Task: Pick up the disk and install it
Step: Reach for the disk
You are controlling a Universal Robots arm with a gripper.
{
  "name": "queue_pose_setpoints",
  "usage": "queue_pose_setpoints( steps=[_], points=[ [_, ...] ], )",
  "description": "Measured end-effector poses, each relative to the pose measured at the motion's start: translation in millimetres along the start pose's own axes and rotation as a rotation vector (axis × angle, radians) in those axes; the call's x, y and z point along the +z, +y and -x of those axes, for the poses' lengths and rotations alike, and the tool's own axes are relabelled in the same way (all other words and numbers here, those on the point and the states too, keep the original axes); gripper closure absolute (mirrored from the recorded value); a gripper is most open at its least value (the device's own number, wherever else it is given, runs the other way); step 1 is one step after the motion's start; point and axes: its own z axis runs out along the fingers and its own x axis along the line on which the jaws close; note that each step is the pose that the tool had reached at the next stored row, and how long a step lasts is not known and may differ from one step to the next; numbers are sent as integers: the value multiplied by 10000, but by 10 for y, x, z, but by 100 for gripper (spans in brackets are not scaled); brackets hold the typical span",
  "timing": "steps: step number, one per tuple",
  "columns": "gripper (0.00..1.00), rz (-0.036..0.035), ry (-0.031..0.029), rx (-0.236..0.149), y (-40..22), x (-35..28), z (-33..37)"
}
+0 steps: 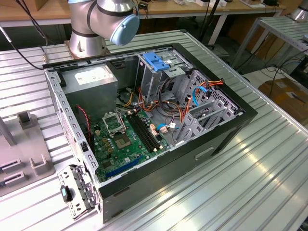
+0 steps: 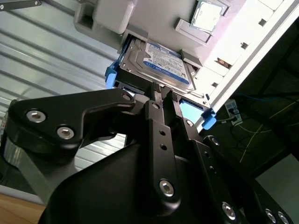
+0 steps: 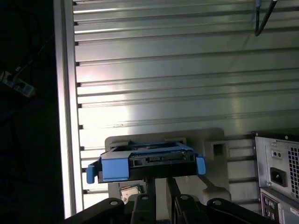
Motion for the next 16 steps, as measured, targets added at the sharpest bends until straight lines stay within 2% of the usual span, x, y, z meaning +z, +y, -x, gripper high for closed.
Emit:
queue_pose_setpoints(
  steps=[6, 9, 12, 16],
  points=[
    [76, 2, 2, -33, 3, 4, 0],
    [76, -5, 6, -89, 33, 11, -24],
    [76, -8, 11, -134, 85, 28, -81],
    [76, -7, 10, -156, 85, 45, -159]
  ],
)
